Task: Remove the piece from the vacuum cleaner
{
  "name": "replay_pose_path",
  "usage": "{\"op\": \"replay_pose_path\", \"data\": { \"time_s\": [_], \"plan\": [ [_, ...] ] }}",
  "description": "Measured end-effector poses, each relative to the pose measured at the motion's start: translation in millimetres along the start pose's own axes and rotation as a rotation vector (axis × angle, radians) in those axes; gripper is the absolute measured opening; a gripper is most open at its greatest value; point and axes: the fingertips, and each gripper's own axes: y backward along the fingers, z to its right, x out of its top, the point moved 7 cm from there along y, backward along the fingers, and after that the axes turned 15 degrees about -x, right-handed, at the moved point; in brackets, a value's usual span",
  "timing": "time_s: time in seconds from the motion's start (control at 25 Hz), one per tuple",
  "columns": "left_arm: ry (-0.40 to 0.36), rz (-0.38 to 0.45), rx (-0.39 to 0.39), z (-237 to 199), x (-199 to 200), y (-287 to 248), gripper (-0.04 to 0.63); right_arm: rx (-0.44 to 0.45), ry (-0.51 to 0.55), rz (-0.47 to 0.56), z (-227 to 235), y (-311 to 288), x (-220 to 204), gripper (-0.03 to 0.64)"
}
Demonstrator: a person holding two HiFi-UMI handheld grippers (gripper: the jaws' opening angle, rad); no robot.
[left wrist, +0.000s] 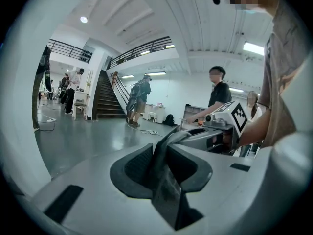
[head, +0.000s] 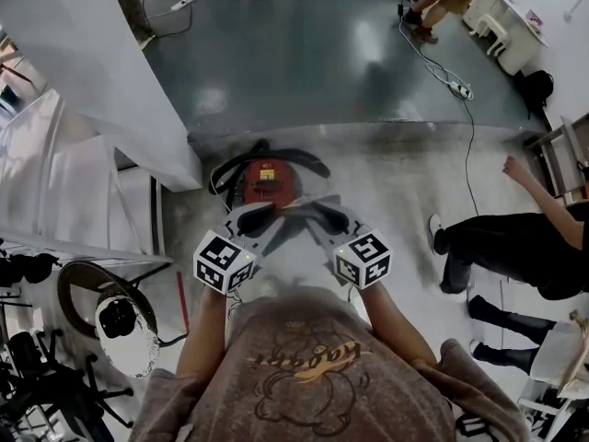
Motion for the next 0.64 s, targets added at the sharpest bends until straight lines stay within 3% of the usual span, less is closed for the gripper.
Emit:
{"op": "replay_pose_path", "data": {
  "time_s": [0.64],
  "plan": [
    [0.014,-0.002,0.005,0.9,-0.3,2.7,0.091,0.007,-0.006,-0.008,-2.3,-0.6,0.0,0.084]
  ]
}}
